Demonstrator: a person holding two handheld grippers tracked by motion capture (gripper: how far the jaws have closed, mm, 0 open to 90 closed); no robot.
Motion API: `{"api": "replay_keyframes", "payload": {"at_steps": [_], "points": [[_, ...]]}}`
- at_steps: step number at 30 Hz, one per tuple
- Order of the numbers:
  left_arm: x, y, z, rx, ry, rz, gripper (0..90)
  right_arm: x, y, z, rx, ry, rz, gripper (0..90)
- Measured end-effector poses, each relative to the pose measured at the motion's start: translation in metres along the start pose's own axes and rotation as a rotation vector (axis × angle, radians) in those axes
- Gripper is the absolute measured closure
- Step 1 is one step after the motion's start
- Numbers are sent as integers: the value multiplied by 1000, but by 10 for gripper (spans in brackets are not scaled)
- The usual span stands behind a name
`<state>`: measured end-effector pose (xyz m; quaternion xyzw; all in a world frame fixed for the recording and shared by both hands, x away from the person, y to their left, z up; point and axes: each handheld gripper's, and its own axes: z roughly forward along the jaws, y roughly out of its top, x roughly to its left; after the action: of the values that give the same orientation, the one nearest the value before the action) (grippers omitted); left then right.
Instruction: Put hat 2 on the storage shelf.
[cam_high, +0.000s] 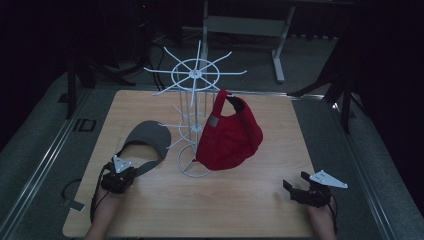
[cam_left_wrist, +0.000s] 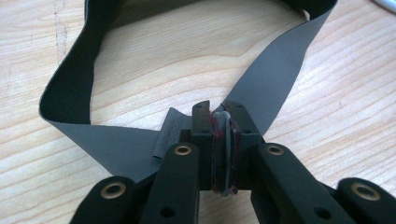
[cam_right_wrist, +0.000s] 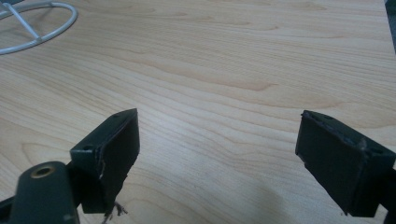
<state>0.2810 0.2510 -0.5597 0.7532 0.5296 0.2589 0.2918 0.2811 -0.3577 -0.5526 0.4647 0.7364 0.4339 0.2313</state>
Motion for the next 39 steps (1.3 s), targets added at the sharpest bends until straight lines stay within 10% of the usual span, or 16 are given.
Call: {"api": "replay_keyframes", "payload": {"at_steps": [4,13,39], "points": [[8,-5,-6,-85,-62,-22,857,-1,0,0,-5,1,7,136],[16,1,-33,-301,-264,108,858,-1,0,-1,-8,4,11,135],[40,89,-107,-522,-297,215,859,-3,1,-3,-31,-37,18,137]]}}
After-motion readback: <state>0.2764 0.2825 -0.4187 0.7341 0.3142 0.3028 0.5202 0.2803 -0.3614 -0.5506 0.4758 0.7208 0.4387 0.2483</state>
